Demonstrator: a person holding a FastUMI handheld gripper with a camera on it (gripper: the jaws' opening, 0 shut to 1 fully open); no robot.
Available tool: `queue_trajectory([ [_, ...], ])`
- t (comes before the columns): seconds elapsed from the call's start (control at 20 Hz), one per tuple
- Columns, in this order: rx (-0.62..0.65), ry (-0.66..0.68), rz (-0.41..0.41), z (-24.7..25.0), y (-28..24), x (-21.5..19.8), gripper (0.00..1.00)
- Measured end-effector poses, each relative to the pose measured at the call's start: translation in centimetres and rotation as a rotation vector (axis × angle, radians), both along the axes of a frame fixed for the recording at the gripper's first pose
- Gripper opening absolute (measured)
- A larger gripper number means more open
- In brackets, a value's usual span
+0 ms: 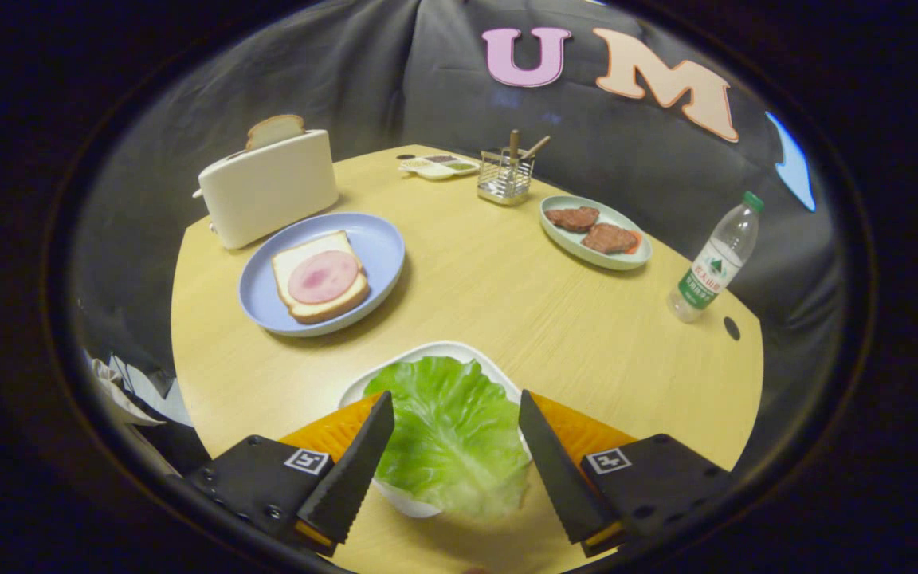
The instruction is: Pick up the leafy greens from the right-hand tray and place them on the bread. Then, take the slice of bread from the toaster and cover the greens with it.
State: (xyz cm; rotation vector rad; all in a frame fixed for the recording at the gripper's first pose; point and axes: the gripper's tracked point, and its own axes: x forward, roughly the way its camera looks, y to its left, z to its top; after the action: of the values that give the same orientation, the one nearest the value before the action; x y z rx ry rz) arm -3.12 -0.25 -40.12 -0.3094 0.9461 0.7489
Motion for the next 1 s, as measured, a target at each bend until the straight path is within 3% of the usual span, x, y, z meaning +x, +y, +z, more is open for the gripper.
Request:
queue_trajectory([
  [0.7,-0.041,0.145,-0.054,-3.5,-0.6,-1.9,0.97],
  [1.0,-0.057,0.16,-0.073,-2.9,-0.6,-2.4,0.46],
])
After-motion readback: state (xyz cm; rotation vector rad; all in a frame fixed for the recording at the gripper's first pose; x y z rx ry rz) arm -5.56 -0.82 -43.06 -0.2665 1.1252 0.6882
